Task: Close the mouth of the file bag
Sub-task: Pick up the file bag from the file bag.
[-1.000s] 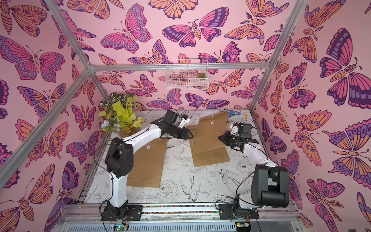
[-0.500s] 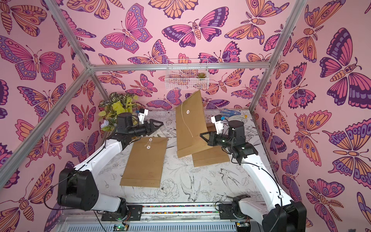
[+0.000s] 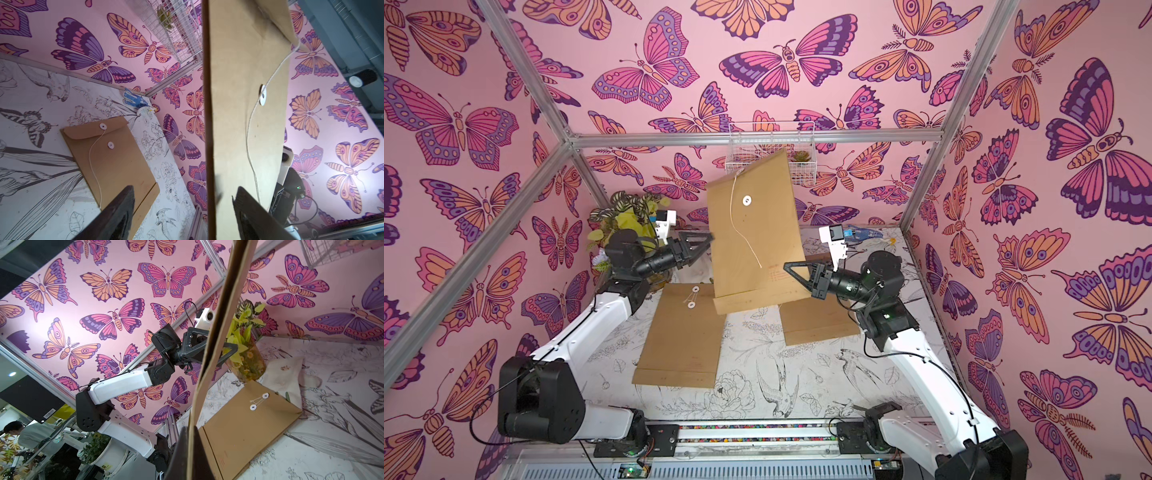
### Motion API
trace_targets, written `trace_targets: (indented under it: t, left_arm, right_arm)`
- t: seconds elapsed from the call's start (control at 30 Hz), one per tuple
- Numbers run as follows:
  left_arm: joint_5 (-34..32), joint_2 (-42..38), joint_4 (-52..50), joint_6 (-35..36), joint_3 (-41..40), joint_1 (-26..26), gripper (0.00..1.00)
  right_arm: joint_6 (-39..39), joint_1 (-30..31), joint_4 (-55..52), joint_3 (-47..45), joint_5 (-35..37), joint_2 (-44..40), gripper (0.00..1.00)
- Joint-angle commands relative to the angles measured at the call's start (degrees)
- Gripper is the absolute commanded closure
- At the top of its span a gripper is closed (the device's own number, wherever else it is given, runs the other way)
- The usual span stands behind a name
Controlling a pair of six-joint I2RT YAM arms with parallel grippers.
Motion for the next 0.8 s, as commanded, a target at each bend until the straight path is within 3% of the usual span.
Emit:
trace_targets:
  t: [0.0,0.17,0.27,0.33,0.43,0.7,0.73,0.77]
  left_arm:
    - [3.38,1.87,12.52,-8.27,3.3,0.25,0.28]
    - [5.39,5.23,19.43,-12.49,8.16,0.28,0.41]
    - [6.44,8.18,23.43,-16.36,11.01,0.23,0.58]
    - [6.7,9.44,25.44,-17.83,12.16,0.21,0.63]
    - [6.89,9.69,25.88,-17.86,12.36,0.11,0.65]
    - [6.72,8.1,26.33,-16.83,10.66,0.79,0.95]
    - [6.8,7.98,26.24,-16.47,10.55,0.95,0.98]
    - [6.8,7.66,26.12,-16.03,10.5,1.25,1.0]
  right_arm:
    - [3.01,0.52,7.48,-0.16,-2.26,0.95,1.0]
    - [4.48,0.77,10.75,-1.92,-4.09,0.88,1.0]
    - [3.53,0.79,9.89,-2.93,-4.45,0.45,1.0]
    - [2.32,0.73,8.53,-3.45,-4.1,0.09,1.0]
    - [1.68,0.7,7.9,-4.02,-4.02,0.09,1.0]
    - [0.22,0.66,5.08,-3.75,-2.7,1.77,1.0]
    - [-0.33,0.59,3.37,-3.49,-2.25,2.04,0.98]
    - [-1.33,0.54,0.56,-2.99,-1.4,2.16,0.86]
